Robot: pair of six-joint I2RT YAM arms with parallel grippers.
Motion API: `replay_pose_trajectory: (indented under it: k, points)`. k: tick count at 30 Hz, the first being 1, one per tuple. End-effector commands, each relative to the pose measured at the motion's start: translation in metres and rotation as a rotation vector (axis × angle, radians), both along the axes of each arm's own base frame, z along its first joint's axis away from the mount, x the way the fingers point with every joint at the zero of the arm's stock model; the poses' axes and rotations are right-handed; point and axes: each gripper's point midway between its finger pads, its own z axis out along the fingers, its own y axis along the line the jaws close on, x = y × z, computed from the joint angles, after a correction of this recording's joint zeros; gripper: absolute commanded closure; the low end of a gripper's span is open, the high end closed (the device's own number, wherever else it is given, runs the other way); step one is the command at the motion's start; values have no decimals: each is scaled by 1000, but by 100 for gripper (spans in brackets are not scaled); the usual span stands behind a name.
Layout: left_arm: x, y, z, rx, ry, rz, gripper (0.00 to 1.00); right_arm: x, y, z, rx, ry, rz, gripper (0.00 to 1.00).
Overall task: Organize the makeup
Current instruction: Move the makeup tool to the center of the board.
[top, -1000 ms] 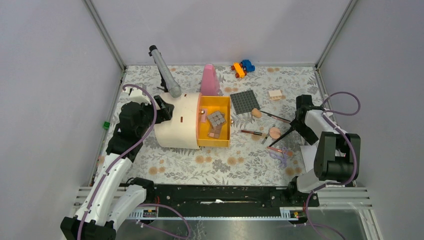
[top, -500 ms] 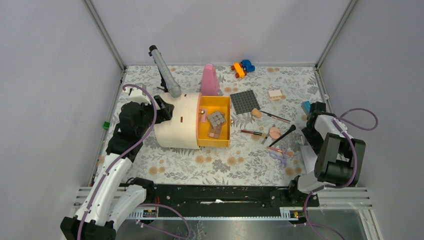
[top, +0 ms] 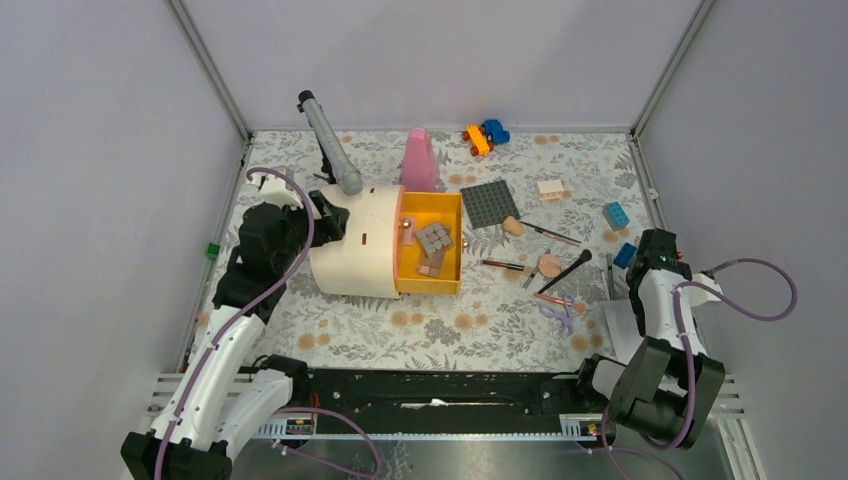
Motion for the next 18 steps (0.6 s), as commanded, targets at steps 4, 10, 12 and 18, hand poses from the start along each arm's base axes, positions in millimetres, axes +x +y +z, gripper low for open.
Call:
replay_pose_trajectory:
  k: [4, 10, 12, 18]
  points:
    - [-26, -17, -53, 40, 196, -128, 26, -30, -5, -1, -36, 120, -111, 0]
    - [-27, -21, -52, 33, 192, -147, 26, -38, 10, -30, 110, 298, -109, 0]
    - [-27, -22, -52, 32, 190, -150, 26, -38, 15, -38, 156, 331, -102, 0]
    - [-27, -20, -49, 35, 179, -144, 26, -33, 23, -62, 224, 358, -50, 0]
